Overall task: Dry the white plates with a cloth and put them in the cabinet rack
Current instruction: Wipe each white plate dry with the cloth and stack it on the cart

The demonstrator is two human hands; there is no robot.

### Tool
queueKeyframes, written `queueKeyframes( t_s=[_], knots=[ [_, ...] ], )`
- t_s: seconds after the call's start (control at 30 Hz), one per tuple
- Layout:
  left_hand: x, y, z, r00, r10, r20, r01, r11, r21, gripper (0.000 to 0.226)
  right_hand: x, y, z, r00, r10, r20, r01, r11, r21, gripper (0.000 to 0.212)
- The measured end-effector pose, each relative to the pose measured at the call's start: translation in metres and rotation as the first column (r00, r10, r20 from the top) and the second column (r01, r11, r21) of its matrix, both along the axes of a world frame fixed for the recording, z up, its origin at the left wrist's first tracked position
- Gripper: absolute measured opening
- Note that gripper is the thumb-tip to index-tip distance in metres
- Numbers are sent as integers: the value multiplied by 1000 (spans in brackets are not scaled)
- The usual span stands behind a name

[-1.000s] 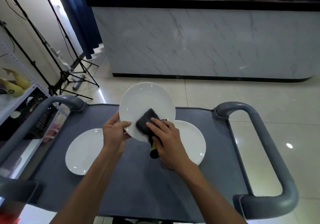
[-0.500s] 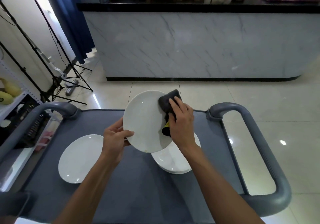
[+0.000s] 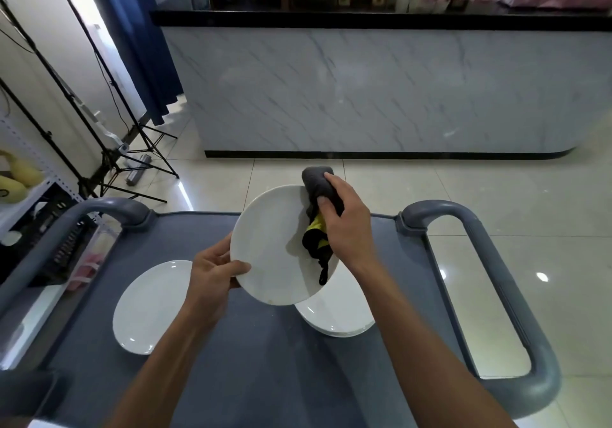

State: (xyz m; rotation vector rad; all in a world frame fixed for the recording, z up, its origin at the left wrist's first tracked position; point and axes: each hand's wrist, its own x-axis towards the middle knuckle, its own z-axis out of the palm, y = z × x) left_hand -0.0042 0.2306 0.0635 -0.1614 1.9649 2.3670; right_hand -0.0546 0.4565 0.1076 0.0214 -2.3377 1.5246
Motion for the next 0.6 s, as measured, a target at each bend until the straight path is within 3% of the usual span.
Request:
queueKeyframes(
  t_s=[0.37,0.6],
  knots=[
    [2,-11,5,992,-47,-115,42,998,-45,69,1,12,1,972,207,111,-222,963,151,74],
    [0,-16,6,985,-78,-156,65,994,-83,67,4,15,-2,982,170,75,-175,982,66,59]
  ],
)
